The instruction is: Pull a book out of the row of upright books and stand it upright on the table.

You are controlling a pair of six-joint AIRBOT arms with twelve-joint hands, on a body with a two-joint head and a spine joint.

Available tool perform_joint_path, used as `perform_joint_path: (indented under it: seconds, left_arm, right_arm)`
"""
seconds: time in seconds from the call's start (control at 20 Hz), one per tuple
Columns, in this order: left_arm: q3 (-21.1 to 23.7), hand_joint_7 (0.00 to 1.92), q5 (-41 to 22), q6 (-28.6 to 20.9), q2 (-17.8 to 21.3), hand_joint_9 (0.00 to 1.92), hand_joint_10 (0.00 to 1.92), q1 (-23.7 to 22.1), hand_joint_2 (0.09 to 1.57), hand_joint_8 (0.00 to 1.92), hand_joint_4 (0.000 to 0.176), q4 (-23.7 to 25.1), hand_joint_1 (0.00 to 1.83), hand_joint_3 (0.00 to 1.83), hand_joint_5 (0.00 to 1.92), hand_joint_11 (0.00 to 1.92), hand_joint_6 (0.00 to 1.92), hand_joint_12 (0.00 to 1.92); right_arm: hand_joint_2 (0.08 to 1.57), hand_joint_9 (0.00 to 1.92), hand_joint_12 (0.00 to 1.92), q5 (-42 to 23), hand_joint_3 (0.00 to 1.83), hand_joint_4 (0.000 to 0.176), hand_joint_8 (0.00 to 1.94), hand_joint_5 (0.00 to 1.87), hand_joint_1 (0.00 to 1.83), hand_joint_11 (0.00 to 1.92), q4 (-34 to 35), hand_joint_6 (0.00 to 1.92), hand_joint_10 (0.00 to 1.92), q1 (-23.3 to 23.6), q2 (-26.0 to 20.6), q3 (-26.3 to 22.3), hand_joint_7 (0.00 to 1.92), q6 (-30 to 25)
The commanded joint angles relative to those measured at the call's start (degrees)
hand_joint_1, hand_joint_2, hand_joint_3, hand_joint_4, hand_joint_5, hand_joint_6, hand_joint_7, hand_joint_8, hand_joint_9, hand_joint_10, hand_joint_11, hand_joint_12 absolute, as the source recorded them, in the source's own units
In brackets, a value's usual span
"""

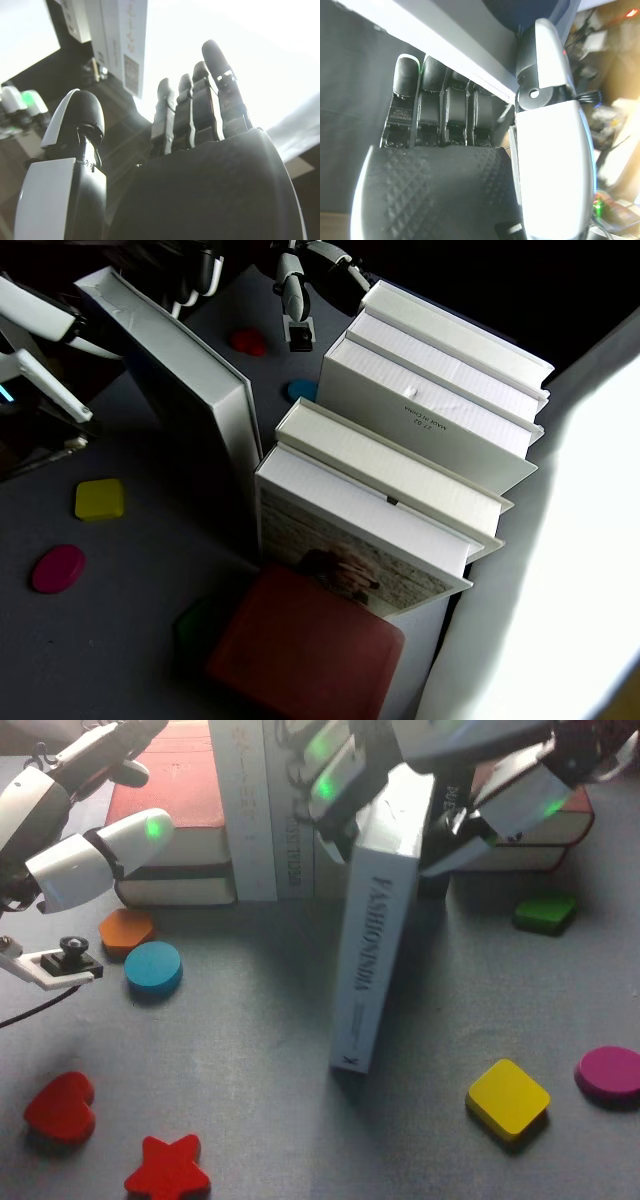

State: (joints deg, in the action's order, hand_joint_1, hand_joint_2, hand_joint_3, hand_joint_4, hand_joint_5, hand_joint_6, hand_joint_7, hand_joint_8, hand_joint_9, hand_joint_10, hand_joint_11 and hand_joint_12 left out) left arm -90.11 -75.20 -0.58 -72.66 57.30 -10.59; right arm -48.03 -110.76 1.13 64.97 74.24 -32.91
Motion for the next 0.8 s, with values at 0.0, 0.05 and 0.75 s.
perform_joint_path:
  seconds: [0.0, 0.05, 0.75]
  left_arm:
    - [-0.4, 0.21, -6.5, -0.6, -0.3, 0.25, 0.06, -0.8, 1.41, 0.03, 0.000, -0.8, 0.30, 0.02, 0.16, 0.00, 0.01, 1.18]
    - [-0.4, 0.35, -6.5, -0.6, -0.3, 0.43, 0.13, -0.8, 1.38, 0.07, 0.000, -0.8, 0.59, 0.00, 0.22, 0.00, 0.03, 1.39]
    - [-0.3, 0.10, -6.7, -1.0, -0.3, 0.10, 0.01, -1.5, 1.34, 0.01, 0.000, -0.2, 0.31, 0.00, 0.18, 0.00, 0.01, 0.98]
  right_arm:
    - [1.07, 0.38, 1.76, 1.8, 0.00, 0.000, 0.75, 0.50, 1.17, 0.33, 4.9, 0.79, 1.21, 0.2, 0.5, 1.0, 0.51, 0.0]
    - [1.09, 0.39, 1.65, 1.9, 0.01, 0.000, 0.72, 0.46, 1.10, 0.26, 5.4, 0.83, 1.08, 0.1, 1.6, 2.5, 0.53, -0.6]
    - [1.00, 0.00, 1.05, 3.6, 0.02, 0.115, 0.00, 0.00, 1.01, 0.00, 17.1, 0.00, 0.00, 0.0, -3.7, 4.0, 0.00, 3.2]
